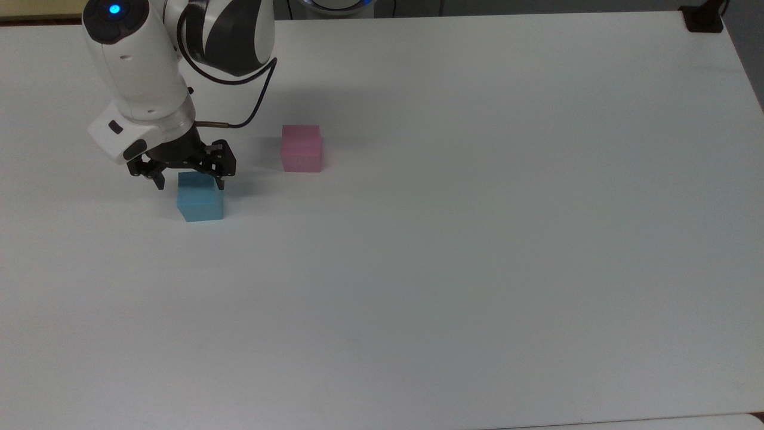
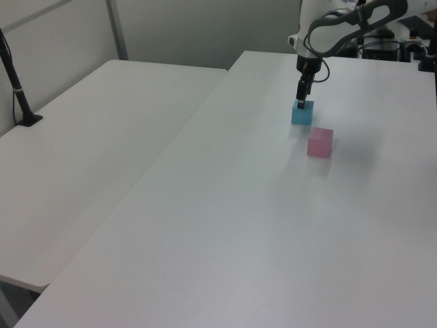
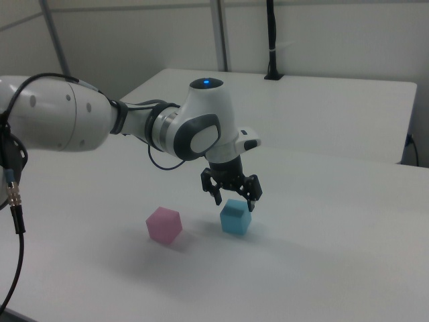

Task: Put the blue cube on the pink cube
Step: 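Close the gripper on the light-blue cube, then lift the light-blue cube and carry it above the pink cube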

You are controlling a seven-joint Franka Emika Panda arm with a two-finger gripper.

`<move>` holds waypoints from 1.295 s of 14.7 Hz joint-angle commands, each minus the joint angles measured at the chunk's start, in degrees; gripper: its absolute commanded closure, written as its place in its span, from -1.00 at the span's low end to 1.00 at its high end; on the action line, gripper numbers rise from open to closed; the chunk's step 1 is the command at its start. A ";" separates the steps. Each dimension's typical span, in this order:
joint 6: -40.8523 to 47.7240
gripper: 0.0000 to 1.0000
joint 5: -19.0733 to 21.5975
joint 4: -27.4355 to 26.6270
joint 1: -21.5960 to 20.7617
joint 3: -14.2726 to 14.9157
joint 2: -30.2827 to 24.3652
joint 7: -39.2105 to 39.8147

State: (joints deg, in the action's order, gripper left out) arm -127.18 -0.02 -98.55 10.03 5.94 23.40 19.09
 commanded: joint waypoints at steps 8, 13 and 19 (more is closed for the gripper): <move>-0.62 -0.06 -3.14 -1.21 -1.16 -0.49 0.16 -6.86; 14.47 -0.06 -2.79 0.20 -1.16 -3.82 -8.96 -9.51; 27.59 -0.06 -2.35 -2.34 -1.33 -8.66 -16.89 -9.68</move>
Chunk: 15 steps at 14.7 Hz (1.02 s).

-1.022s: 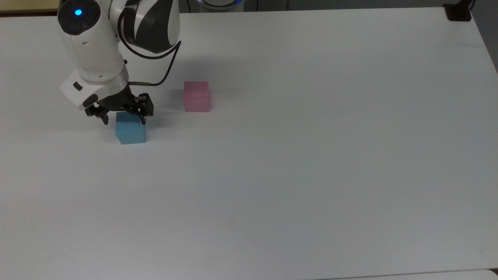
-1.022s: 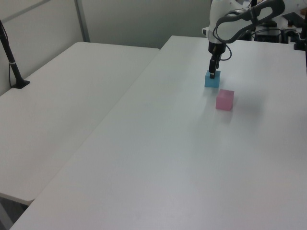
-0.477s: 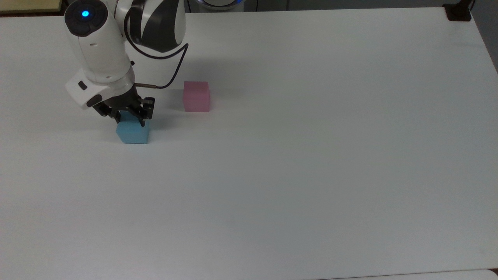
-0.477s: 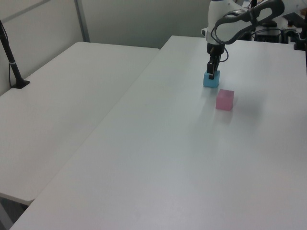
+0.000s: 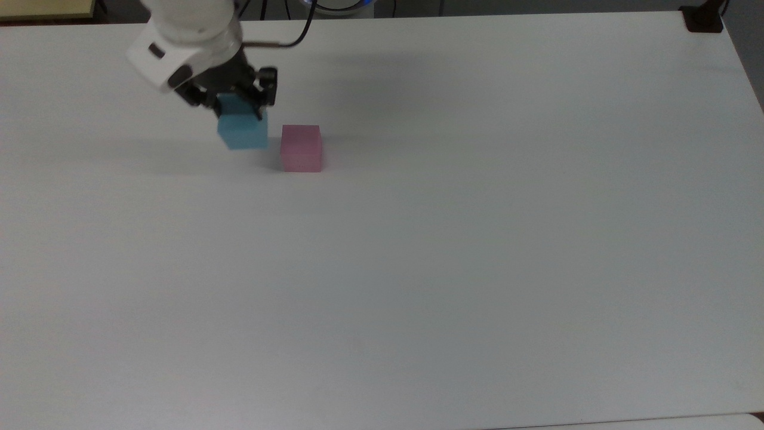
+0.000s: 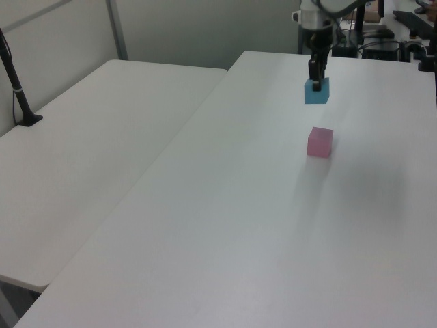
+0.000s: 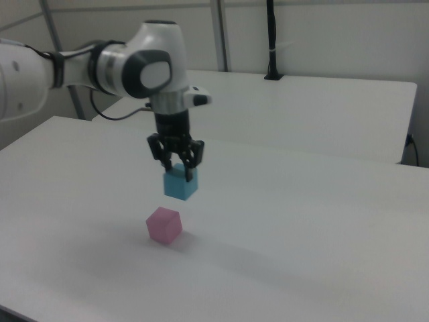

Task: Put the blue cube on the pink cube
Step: 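Lift the light-blue cube and carry it above the pink cube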

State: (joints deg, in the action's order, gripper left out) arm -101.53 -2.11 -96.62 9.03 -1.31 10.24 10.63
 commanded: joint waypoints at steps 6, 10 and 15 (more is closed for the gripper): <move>-8.57 -0.07 -0.09 -15.87 -0.59 -3.43 -7.87 -6.05; -12.11 -0.07 -0.35 -18.08 -1.03 -4.23 -7.61 -8.44; -14.13 -0.07 -0.35 -17.99 -2.26 -4.23 -6.38 -8.52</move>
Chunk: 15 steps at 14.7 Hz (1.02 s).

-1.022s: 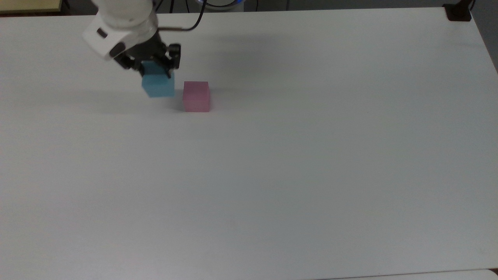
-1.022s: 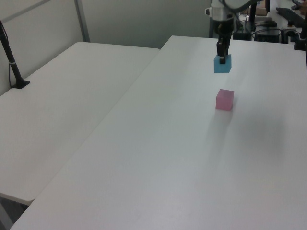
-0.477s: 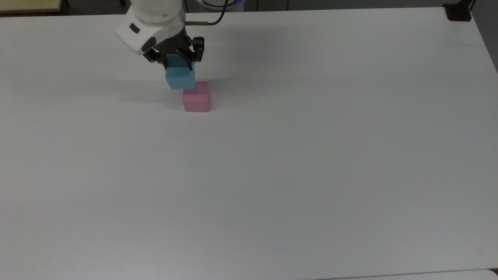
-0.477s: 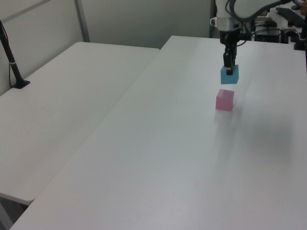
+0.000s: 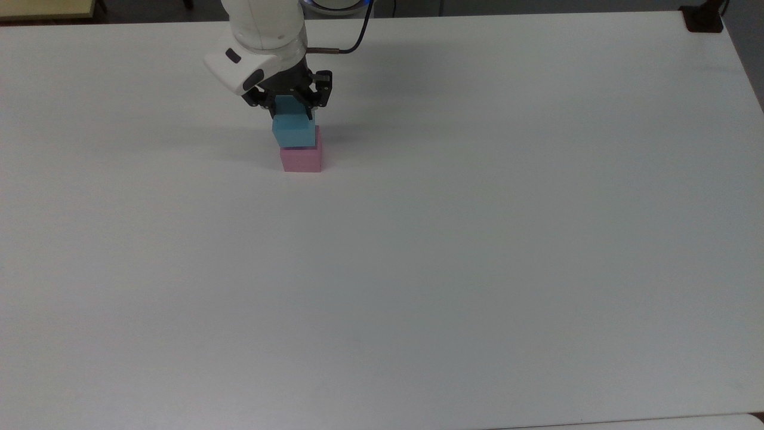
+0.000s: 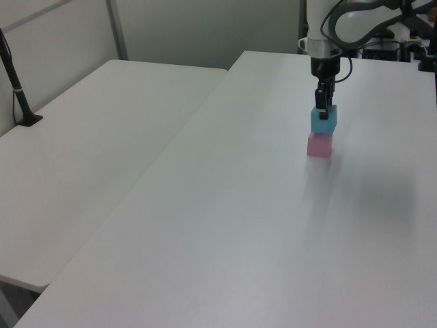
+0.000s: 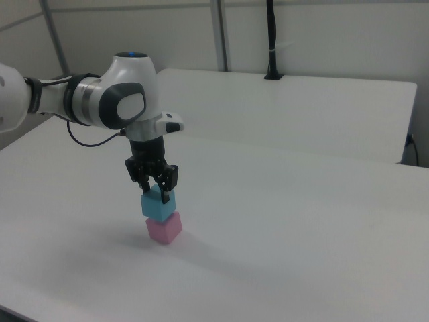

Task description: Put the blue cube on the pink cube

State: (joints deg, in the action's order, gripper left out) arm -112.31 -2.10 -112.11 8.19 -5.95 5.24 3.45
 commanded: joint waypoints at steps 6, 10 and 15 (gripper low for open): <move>-3.35 -0.80 -1.06 -2.24 -1.69 0.41 -0.49 -2.13; -2.83 -1.00 -1.06 -1.89 -1.42 0.32 -0.75 -2.57; 11.11 -1.00 -0.01 8.01 -0.11 0.59 -3.21 -6.08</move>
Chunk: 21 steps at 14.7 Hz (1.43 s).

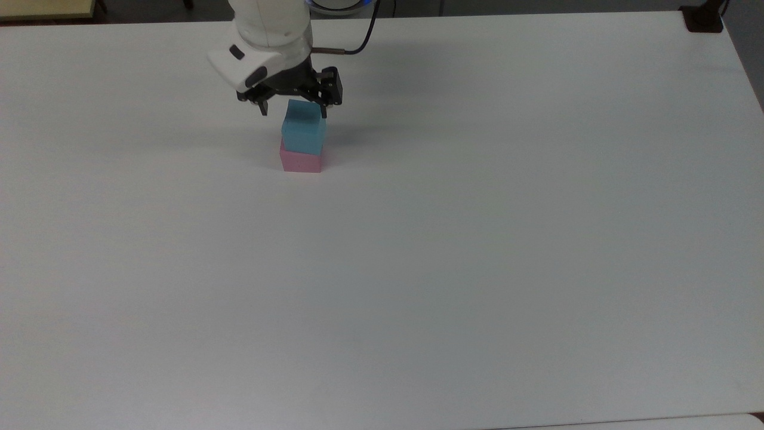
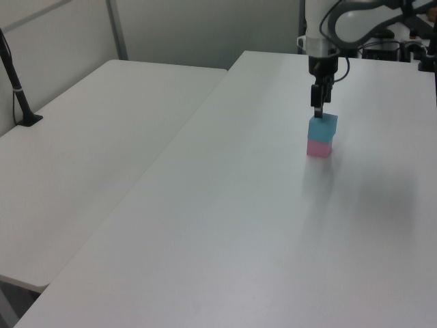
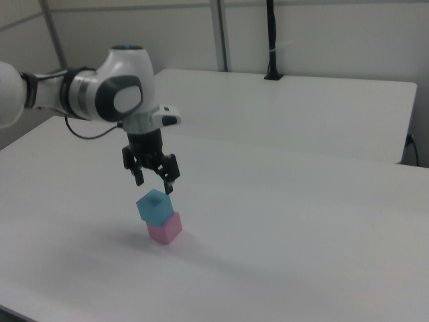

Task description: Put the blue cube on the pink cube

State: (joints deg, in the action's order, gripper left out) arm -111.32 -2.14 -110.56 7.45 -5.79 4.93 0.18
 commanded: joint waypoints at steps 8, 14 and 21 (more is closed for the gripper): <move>24.31 -1.00 0.91 16.78 0.91 3.50 -7.03 -2.20; 19.21 -1.00 1.26 16.69 -2.79 8.60 -6.95 8.16; 19.04 -1.00 2.76 16.69 -4.02 9.05 -6.77 7.82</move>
State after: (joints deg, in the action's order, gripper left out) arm -91.19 -0.45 -93.69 4.81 1.72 -1.78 6.84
